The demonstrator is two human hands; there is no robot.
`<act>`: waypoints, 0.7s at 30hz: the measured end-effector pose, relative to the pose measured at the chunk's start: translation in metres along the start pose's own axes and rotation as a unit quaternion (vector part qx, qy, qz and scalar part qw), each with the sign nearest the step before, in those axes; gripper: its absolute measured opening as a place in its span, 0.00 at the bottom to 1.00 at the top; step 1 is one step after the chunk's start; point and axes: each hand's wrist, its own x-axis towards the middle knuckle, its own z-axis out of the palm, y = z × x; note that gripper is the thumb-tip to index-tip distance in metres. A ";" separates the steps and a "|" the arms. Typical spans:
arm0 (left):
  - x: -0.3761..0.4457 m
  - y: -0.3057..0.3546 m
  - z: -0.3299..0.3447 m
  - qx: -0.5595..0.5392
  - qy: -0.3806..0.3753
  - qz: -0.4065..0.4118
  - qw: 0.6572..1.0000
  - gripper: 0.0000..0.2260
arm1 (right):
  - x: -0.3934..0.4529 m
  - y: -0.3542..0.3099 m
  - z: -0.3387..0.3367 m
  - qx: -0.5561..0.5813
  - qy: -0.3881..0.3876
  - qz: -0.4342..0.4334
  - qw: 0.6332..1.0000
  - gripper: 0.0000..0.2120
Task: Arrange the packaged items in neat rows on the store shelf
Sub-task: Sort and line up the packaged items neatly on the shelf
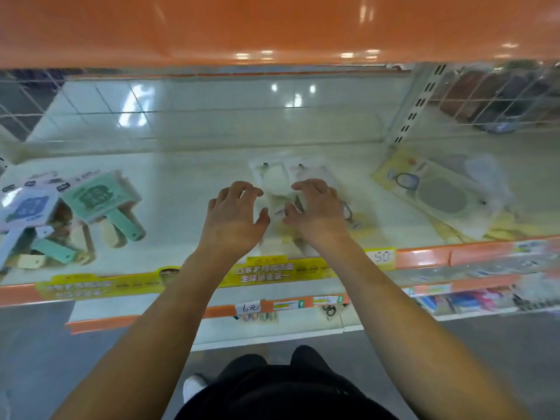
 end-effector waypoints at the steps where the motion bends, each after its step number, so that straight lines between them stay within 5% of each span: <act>1: 0.002 0.010 0.005 -0.004 0.000 0.001 1.000 0.17 | 0.001 0.009 -0.005 -0.007 -0.002 0.002 1.000 0.19; 10: 0.005 0.060 0.026 -0.025 -0.021 -0.011 0.999 0.17 | 0.008 0.056 -0.038 -0.031 -0.028 0.013 0.999 0.22; 21: 0.003 0.043 0.020 -0.025 -0.012 -0.010 1.000 0.16 | 0.015 0.046 -0.035 -0.072 -0.059 0.039 0.995 0.27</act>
